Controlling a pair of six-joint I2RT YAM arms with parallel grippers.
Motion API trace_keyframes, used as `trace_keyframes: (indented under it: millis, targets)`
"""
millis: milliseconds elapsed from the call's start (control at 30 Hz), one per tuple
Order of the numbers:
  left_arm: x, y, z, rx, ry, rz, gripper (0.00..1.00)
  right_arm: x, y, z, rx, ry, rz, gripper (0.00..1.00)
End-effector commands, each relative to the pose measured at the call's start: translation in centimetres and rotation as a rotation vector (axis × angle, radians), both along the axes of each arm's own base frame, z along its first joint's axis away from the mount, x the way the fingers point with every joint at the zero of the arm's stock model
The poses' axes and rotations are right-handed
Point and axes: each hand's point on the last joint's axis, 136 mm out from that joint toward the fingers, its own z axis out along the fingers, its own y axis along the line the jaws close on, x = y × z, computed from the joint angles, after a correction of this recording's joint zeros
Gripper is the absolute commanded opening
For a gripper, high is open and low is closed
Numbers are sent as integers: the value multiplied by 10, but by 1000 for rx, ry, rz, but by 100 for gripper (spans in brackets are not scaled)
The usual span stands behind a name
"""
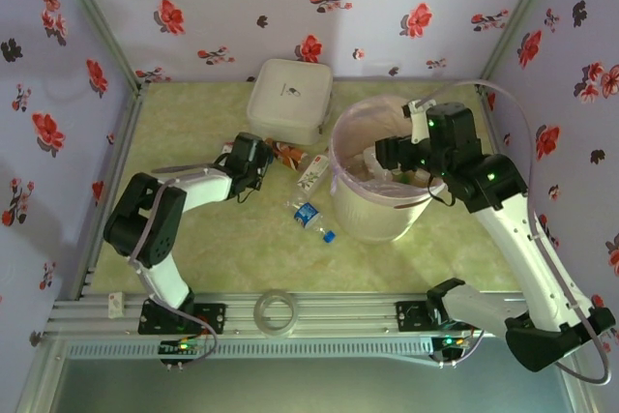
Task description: Put the plastic bottles in the bin
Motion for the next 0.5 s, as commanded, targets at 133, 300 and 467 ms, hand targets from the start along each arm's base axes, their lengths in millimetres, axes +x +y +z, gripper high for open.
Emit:
trace_keyframes:
  millis: [133, 300, 467]
  targets:
    - [17, 10, 13, 21, -79, 164, 79, -3, -14, 0, -29, 4, -45, 82]
    - [20, 24, 14, 68, -65, 198, 83, -4, -18, -1, -42, 0, -50, 82]
    - [23, 31, 2, 68, -33, 232, 83, -2, -20, -4, -49, 2, -56, 82]
